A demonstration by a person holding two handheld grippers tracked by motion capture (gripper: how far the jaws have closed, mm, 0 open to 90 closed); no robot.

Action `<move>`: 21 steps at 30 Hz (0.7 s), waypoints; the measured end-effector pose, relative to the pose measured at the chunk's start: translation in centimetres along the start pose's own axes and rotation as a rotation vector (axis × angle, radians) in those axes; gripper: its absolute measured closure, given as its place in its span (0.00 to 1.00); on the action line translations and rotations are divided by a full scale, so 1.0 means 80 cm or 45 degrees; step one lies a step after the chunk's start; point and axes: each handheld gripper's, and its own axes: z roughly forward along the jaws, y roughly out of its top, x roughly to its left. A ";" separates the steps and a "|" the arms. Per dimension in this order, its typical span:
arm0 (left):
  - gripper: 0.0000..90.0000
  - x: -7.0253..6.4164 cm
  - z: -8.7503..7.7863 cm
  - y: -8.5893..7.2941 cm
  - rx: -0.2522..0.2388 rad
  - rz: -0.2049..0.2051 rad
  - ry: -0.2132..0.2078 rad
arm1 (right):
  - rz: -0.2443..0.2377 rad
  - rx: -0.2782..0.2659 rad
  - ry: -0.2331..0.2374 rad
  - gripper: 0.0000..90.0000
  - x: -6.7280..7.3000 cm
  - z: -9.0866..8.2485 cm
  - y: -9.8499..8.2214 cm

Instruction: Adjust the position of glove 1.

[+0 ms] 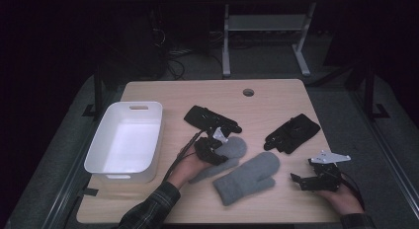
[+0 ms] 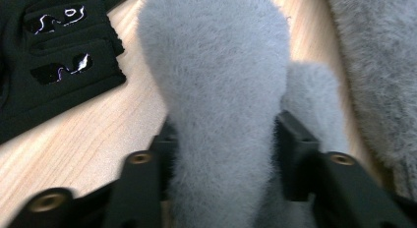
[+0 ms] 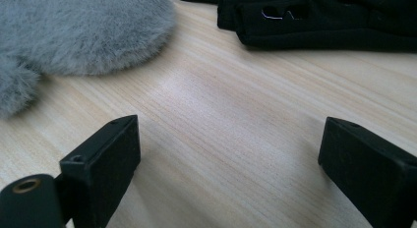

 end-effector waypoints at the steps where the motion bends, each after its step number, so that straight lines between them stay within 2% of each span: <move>1: 0.69 0.001 -0.001 0.000 -0.006 -0.014 -0.006 | 0.001 0.000 0.000 0.10 0.000 0.000 0.000; 4: 0.76 0.005 -0.007 0.000 -0.014 -0.072 -0.026 | 0.001 0.000 0.000 0.10 0.000 0.000 0.000; 6: 0.77 0.006 -0.012 0.001 -0.008 -0.074 -0.023 | 0.001 0.000 0.000 0.10 0.000 0.000 0.000; 9: 0.78 0.005 -0.018 0.004 -0.028 -0.119 -0.037 | 0.002 0.000 0.001 0.10 0.000 0.000 0.000; 10: 0.78 0.006 -0.022 0.005 -0.020 -0.111 -0.037 | 0.001 0.000 0.000 0.10 0.000 0.000 0.000; 12: 0.79 0.006 -0.027 0.008 -0.026 -0.134 -0.047 | 0.001 0.000 0.000 0.10 0.000 0.000 0.000; 14: 0.79 0.007 -0.034 0.011 -0.011 -0.136 -0.047 | 0.001 0.000 0.001 0.10 0.000 0.000 0.000; 16: 0.80 0.006 -0.042 0.016 -0.017 -0.170 -0.058 | 0.001 0.000 0.000 0.10 0.000 0.000 0.000; 20: 0.81 0.004 -0.057 0.025 -0.020 -0.183 -0.076 | 0.001 0.000 0.000 0.10 0.000 0.000 0.000; 21: 0.82 0.002 -0.059 0.026 -0.027 -0.202 -0.079 | 0.001 0.000 0.000 0.10 0.000 0.000 0.000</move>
